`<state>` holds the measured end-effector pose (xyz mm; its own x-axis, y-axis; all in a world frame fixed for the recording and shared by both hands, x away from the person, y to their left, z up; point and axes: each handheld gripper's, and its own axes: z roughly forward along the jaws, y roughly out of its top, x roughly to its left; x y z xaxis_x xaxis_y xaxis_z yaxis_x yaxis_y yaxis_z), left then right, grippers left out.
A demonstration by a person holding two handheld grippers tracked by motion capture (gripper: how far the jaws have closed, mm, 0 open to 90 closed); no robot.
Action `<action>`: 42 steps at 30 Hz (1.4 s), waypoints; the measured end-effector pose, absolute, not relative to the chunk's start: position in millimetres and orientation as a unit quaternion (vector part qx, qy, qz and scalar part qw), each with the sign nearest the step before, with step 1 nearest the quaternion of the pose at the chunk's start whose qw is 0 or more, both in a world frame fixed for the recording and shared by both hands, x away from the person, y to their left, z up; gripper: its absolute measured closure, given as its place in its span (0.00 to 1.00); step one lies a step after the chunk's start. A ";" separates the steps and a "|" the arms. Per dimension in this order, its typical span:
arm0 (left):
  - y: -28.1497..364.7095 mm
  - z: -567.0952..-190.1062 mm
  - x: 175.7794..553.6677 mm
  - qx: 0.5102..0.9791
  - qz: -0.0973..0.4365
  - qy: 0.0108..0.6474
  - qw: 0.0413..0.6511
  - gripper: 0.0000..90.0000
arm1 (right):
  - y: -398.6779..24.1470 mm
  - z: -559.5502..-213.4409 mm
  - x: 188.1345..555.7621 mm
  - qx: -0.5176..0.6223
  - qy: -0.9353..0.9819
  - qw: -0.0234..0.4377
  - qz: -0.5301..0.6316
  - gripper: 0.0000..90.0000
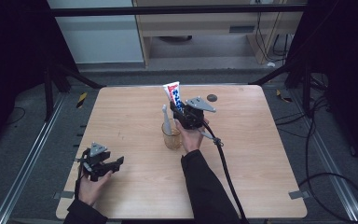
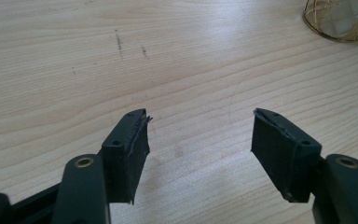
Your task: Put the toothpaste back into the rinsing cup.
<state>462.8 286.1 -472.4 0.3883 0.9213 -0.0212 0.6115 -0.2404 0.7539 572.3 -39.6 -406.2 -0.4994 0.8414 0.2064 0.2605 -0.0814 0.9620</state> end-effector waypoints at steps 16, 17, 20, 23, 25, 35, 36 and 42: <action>286.4 -472.3 462.9 0.755 0.221 0.507 0.351 0.40 | -31.8 -422.3 575.0 0.442 0.641 0.235 0.582 0.76; 286.4 -472.3 462.8 0.755 0.221 0.507 0.352 0.40 | -31.3 -423.2 575.0 0.442 0.643 0.235 0.580 0.76; 286.4 -472.4 462.9 0.756 0.221 0.507 0.351 0.40 | -29.7 -426.2 575.2 0.442 0.646 0.233 0.577 0.76; 286.5 -472.4 463.0 0.756 0.221 0.507 0.351 0.40 | -28.8 -429.3 574.9 0.441 0.650 0.234 0.574 0.75; 286.8 -472.3 462.9 0.756 0.221 0.507 0.351 0.40 | -27.7 -430.6 574.6 0.440 0.653 0.235 0.570 0.75; 286.7 -472.2 462.9 0.756 0.221 0.507 0.350 0.40 | -26.0 -437.9 572.8 0.435 0.668 0.228 0.560 0.74; 286.7 -472.2 462.9 0.756 0.221 0.507 0.350 0.40 | -26.3 -438.4 572.5 0.435 0.669 0.227 0.559 0.74; 286.6 -472.3 462.9 0.756 0.221 0.508 0.350 0.40 | -27.1 -437.6 571.1 0.431 0.675 0.223 0.555 0.71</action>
<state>462.9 286.6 -472.3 0.3871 0.9218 -0.0212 0.6123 -0.2398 0.7534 571.1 -27.1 -437.6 -0.5286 0.8302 0.1770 0.3346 0.0122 0.9423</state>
